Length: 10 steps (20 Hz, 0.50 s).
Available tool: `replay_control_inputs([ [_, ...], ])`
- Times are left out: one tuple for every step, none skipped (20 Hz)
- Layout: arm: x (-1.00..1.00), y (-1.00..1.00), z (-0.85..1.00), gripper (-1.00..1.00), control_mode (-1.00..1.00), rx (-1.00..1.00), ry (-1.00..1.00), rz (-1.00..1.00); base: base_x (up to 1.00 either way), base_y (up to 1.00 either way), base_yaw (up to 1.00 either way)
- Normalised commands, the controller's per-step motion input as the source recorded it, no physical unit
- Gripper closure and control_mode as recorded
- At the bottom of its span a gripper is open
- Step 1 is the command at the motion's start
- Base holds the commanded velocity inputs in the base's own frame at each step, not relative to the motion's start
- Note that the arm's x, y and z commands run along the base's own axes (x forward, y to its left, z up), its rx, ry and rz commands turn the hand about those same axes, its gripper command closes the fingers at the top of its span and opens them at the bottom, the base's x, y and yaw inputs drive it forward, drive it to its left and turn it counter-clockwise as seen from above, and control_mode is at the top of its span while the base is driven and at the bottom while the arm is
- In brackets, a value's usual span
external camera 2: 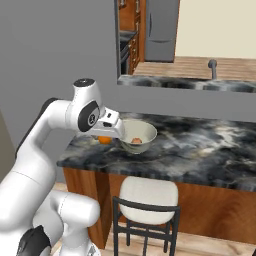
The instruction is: Take the fruits from the plate on the dining counter and place two fruits in each bowl.
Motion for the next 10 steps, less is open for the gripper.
replay_control_inputs([
  [0.0, 0.0, 0.0, 1.0, 1.0, 0.0, 0.0, 0.0, 0.37, -0.22, 0.0],
  [0.0, 0.0, 0.0, 1.0, 1.0, 0.0, 0.0, 0.0, 0.38, -0.29, 0.0],
  [0.0, 0.0, 0.0, 1.0, 1.0, 0.0, 0.0, 0.0, 0.41, -0.3, 0.0],
  [0.0, 0.0, 0.0, 1.0, 1.0, 0.0, 0.0, 0.0, 0.45, -0.31, 0.0],
  [0.0, 0.0, 0.0, 1.0, 1.0, 0.0, 0.0, 0.0, 0.45, -0.31, 0.0],
  [0.0, 0.0, 0.0, 1.0, 1.0, 0.0, 0.0, 0.0, 0.51, -0.26, 0.0],
  [0.0, 0.0, 0.0, 1.0, 1.0, 0.0, 0.0, 0.0, 0.53, -0.23, 0.0],
  [0.0, 0.0, 0.0, 1.0, 1.0, 0.0, 0.0, 0.0, 0.55, -0.18, 0.0],
  [0.0, 0.0, 0.0, 1.0, 1.0, 0.0, 0.0, 0.0, 0.66, -0.13, 0.0],
  [0.0, 0.0, 0.0, 1.0, 1.0, 0.0, 0.0, 0.0, 0.85, -0.08, 0.0],
])
